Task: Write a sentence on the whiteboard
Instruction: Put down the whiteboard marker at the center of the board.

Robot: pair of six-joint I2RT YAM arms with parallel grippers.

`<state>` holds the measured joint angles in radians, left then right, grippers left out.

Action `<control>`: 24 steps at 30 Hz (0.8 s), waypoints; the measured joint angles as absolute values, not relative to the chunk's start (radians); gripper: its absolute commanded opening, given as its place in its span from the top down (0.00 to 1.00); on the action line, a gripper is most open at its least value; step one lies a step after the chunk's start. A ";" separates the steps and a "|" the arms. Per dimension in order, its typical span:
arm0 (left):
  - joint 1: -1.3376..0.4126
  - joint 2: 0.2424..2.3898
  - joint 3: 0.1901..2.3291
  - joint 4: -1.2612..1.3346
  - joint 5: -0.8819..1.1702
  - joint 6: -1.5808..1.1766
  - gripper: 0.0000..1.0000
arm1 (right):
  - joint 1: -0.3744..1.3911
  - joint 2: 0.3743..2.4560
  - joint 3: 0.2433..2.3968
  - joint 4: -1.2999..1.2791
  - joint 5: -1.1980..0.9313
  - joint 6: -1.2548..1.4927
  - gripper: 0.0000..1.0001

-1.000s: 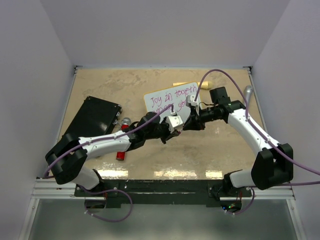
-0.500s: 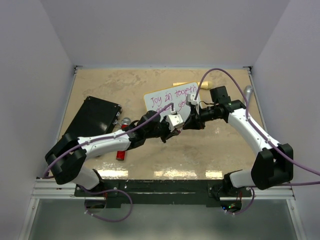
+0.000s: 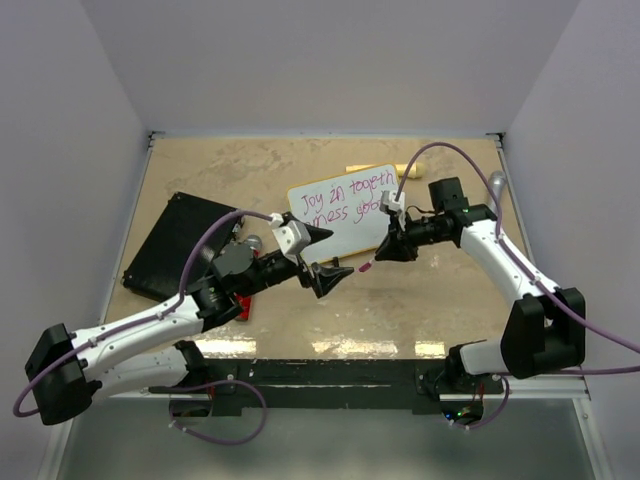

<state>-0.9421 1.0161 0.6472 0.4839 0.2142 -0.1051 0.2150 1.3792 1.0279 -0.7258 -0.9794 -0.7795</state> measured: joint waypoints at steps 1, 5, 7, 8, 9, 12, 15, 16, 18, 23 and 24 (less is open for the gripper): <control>-0.942 1.002 0.639 0.463 0.174 -0.136 0.00 | 0.204 1.377 1.028 -0.725 -0.970 -0.780 0.97; -0.910 0.960 0.640 0.323 0.017 -0.253 0.00 | 0.149 1.338 1.012 -0.714 -0.901 -0.774 0.91; -0.870 0.932 0.640 0.242 -0.030 -0.303 0.00 | 0.128 1.311 1.000 -0.708 -0.837 -0.764 0.88; -0.854 0.918 0.640 0.212 -0.042 -0.320 0.00 | 0.124 1.306 0.997 -0.707 -0.814 -0.760 0.87; -0.833 0.900 0.640 0.181 -0.056 -0.338 0.00 | 0.120 1.304 0.997 -0.708 -0.786 -0.760 0.85; -0.780 0.836 0.639 0.123 -0.077 -0.382 0.00 | 0.110 1.321 0.997 -0.714 -0.729 -0.764 0.78; -0.760 0.792 0.639 0.089 -0.086 -0.406 0.00 | 0.089 1.341 0.996 -0.722 -0.685 -0.767 0.73; -0.758 0.782 0.639 0.075 -0.088 -0.412 0.00 | 0.079 1.343 0.996 -0.724 -0.672 -0.767 0.73; -0.754 0.772 0.639 0.048 -0.093 -0.419 0.00 | 0.054 1.345 0.996 -0.727 -0.653 -0.768 0.66; -0.743 0.759 0.639 -0.023 -0.104 -0.427 0.00 | 0.009 1.366 0.994 -0.733 -0.619 -0.781 0.60; -0.735 0.757 0.639 -0.037 -0.107 -0.427 0.00 | -0.002 1.370 0.993 -0.736 -0.614 -0.785 0.60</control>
